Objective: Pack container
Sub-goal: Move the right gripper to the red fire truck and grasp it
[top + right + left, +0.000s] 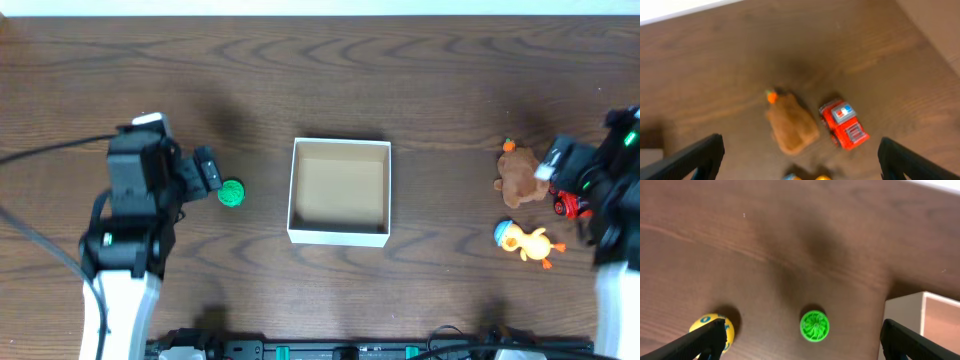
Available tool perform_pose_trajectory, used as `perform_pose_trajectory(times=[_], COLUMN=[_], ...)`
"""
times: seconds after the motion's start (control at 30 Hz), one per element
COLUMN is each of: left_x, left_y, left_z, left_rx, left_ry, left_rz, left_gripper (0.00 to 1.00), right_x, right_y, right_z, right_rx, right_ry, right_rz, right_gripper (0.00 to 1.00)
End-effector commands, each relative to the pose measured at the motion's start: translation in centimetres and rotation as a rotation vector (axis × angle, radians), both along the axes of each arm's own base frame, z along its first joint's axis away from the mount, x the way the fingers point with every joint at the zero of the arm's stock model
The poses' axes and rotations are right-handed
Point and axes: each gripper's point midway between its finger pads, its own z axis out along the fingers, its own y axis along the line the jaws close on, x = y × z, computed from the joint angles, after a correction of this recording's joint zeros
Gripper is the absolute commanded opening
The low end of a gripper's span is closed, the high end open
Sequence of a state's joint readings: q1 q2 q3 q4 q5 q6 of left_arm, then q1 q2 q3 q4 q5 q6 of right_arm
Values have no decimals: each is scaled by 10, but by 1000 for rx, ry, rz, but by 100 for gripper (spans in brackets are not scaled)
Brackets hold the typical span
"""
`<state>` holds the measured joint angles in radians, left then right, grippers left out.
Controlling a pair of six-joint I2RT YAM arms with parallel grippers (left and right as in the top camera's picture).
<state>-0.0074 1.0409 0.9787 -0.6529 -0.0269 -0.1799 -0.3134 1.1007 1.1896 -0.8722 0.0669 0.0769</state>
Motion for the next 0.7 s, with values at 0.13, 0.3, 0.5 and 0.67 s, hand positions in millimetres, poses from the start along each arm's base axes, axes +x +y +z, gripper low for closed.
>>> perform_pose_trajectory(times=[0.13,0.3,0.5,0.67], left_x=[8,8,8,6], left_y=[2,2,2,2], left_z=[-11,-11,-12,-13], left_rx=[-6,-6,-6,-6], left_ry=[64,65,65,74], left_rz=[22,22,22,22], left_gripper=[98,98,98,98], right_x=[14,27,41,43], right_y=[-50,-71,-85,-95], right_z=[-53,-96,-145,-175], right_rx=[-1,-52,-55,-13], right_ry=[308,434,532,570], right_rz=[87,223,319,302], right_gripper=[99,99,99,98])
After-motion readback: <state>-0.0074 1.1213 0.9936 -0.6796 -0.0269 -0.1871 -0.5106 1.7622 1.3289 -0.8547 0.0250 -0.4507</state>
